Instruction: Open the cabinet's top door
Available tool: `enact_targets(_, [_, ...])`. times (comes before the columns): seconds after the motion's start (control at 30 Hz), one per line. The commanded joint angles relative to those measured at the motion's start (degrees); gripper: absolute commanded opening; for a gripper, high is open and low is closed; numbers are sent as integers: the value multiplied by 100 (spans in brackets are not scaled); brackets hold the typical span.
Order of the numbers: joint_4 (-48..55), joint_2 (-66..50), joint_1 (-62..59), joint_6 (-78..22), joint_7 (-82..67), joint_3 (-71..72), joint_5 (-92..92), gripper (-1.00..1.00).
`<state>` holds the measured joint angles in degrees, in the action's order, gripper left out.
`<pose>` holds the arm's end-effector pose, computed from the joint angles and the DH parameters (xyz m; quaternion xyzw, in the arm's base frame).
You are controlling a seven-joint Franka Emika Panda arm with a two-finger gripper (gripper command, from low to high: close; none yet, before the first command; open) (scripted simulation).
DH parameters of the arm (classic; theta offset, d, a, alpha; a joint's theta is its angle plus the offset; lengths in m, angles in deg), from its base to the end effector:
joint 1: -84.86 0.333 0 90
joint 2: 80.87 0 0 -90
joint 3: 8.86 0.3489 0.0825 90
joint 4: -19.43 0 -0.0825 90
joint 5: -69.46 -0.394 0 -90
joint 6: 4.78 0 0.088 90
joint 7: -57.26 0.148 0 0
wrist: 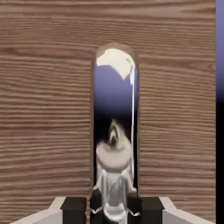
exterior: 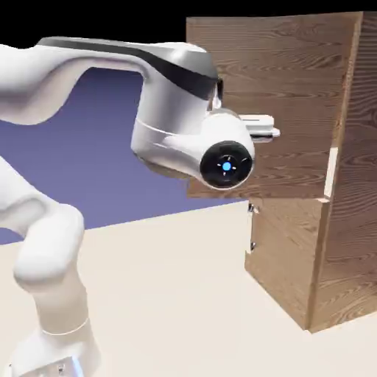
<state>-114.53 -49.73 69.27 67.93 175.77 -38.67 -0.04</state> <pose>0.3080 -0.1570 0.6134 -0.1564 0.6895 0.5983 0.3770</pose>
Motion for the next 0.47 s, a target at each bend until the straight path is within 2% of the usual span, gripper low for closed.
enact_targets(0.0, [181,-189,68,-256,-56,-146,73,-100])
enact_targets(0.37, [2156,-2323,504,-2832,-751,-1331,277,-100])
enact_targets(0.4, [2156,-2323,504,-2832,-751,-1331,277,100])
enact_targets(0.43, [2156,-2323,504,-2832,-751,-1331,277,100])
